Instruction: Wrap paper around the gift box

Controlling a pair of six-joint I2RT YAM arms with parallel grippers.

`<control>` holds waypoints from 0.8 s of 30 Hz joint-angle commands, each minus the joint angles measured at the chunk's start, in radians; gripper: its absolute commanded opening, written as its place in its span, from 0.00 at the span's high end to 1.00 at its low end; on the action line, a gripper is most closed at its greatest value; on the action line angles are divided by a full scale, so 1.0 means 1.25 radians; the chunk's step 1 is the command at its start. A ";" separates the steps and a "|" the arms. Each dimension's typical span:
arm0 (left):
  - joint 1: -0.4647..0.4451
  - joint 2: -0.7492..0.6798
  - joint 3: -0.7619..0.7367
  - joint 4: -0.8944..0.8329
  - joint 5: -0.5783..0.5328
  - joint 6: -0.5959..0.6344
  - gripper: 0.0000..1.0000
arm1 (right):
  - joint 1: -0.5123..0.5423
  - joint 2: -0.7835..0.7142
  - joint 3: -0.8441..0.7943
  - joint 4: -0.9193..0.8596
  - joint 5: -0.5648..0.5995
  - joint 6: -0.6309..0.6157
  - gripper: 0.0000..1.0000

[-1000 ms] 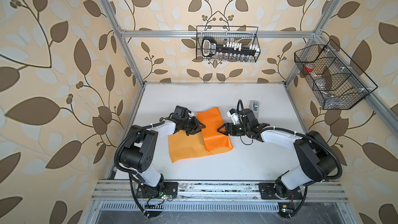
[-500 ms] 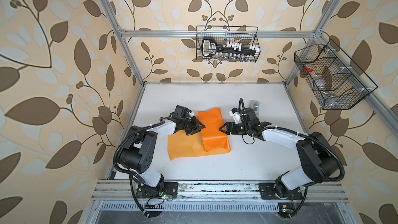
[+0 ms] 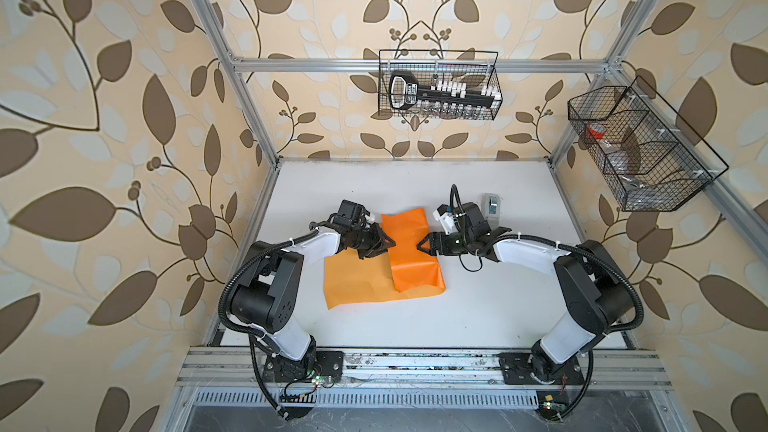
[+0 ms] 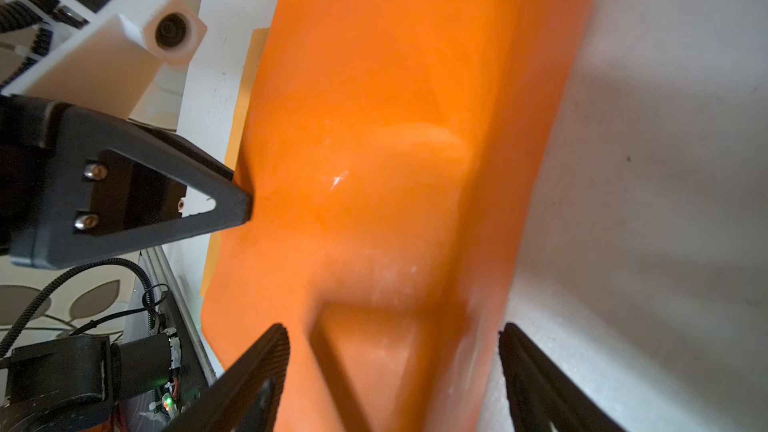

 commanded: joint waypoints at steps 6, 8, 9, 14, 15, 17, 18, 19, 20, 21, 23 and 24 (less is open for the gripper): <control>0.002 0.032 0.002 -0.042 -0.067 0.020 0.76 | 0.016 0.043 0.023 -0.017 0.023 -0.015 0.22; 0.002 0.030 0.003 -0.044 -0.067 0.019 0.76 | 0.027 0.051 0.018 -0.017 0.032 -0.016 0.22; 0.002 0.029 0.003 -0.044 -0.065 0.020 0.76 | 0.029 0.054 0.016 -0.016 0.035 -0.015 0.22; 0.002 0.013 0.009 -0.060 -0.067 0.023 0.75 | 0.035 0.062 -0.005 0.010 0.031 0.001 0.22; 0.002 0.010 0.010 -0.065 -0.068 0.024 0.74 | 0.036 0.063 -0.007 0.012 0.034 0.002 0.22; 0.002 0.001 0.011 -0.075 -0.072 0.028 0.74 | 0.037 0.065 -0.009 0.012 0.038 0.003 0.22; 0.002 -0.005 0.013 -0.083 -0.077 0.031 0.73 | 0.039 0.066 -0.009 0.011 0.040 0.003 0.22; 0.003 -0.013 0.013 -0.091 -0.080 0.033 0.73 | 0.038 0.068 -0.009 0.010 0.041 0.005 0.22; 0.004 -0.022 0.015 -0.102 -0.085 0.037 0.71 | 0.037 0.070 -0.009 0.009 0.043 0.005 0.22; 0.006 -0.034 0.016 -0.113 -0.090 0.041 0.69 | 0.038 0.074 -0.009 0.006 0.048 0.005 0.22; 0.011 -0.059 0.021 -0.135 -0.100 0.045 0.65 | 0.041 0.080 -0.011 0.005 0.058 0.004 0.22; 0.015 -0.073 0.024 -0.148 -0.104 0.049 0.61 | 0.041 0.082 -0.012 0.001 0.067 0.004 0.23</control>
